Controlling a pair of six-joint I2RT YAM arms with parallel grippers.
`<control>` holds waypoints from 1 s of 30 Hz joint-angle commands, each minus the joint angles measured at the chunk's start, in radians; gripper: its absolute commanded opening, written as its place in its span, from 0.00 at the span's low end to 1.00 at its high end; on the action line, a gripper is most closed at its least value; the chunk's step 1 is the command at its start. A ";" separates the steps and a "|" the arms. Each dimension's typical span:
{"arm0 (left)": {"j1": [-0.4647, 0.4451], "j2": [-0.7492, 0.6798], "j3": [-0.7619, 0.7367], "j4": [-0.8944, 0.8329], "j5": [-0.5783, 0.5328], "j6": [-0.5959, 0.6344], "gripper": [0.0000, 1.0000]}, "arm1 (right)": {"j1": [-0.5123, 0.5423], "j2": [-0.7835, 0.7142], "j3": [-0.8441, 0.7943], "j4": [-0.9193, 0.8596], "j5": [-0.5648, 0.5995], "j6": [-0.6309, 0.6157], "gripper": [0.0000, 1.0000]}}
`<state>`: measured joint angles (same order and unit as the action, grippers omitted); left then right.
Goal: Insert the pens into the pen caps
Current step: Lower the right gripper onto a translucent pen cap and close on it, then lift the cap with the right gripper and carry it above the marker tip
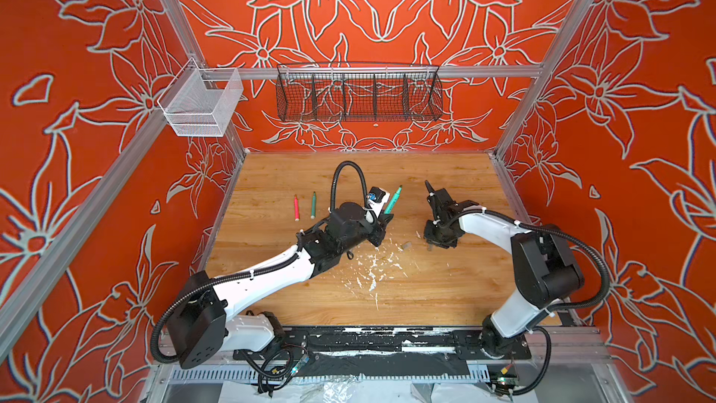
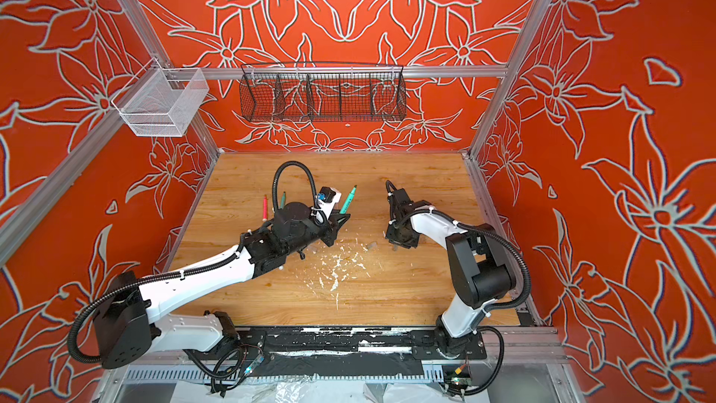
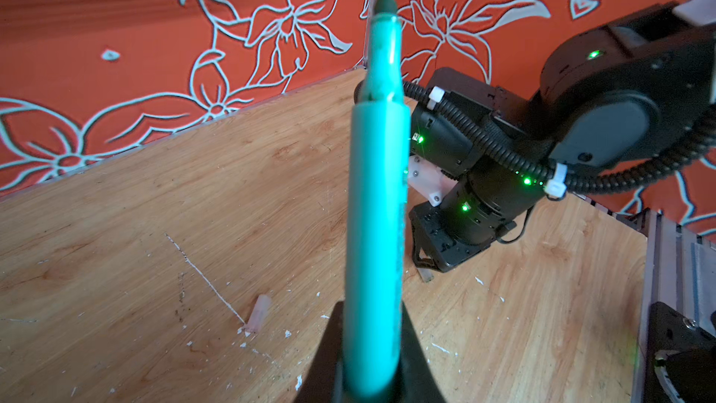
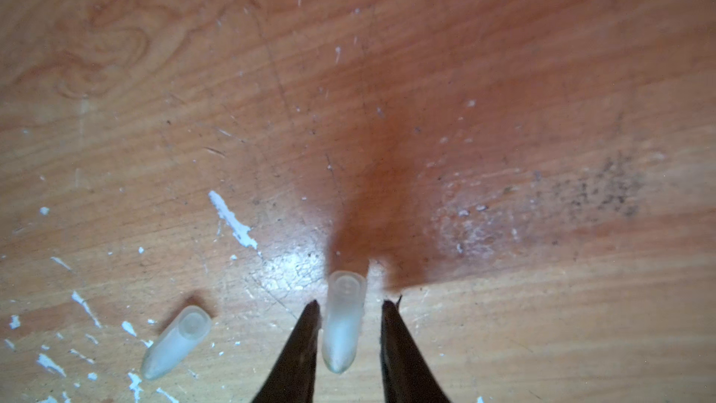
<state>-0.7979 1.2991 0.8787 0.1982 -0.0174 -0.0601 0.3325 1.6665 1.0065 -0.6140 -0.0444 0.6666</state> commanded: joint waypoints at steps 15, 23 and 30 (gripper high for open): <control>-0.006 0.011 0.028 -0.002 -0.005 -0.007 0.00 | 0.004 0.041 -0.025 0.040 -0.019 0.043 0.23; -0.005 0.017 0.031 -0.007 -0.012 0.005 0.00 | 0.005 0.031 -0.037 0.046 -0.023 0.031 0.17; -0.005 0.014 0.032 -0.009 -0.021 0.015 0.00 | 0.005 0.013 -0.043 0.051 -0.018 0.017 0.16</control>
<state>-0.7979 1.3094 0.8787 0.1867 -0.0265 -0.0635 0.3325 1.6936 0.9897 -0.5610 -0.0616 0.6868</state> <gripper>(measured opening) 0.146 0.171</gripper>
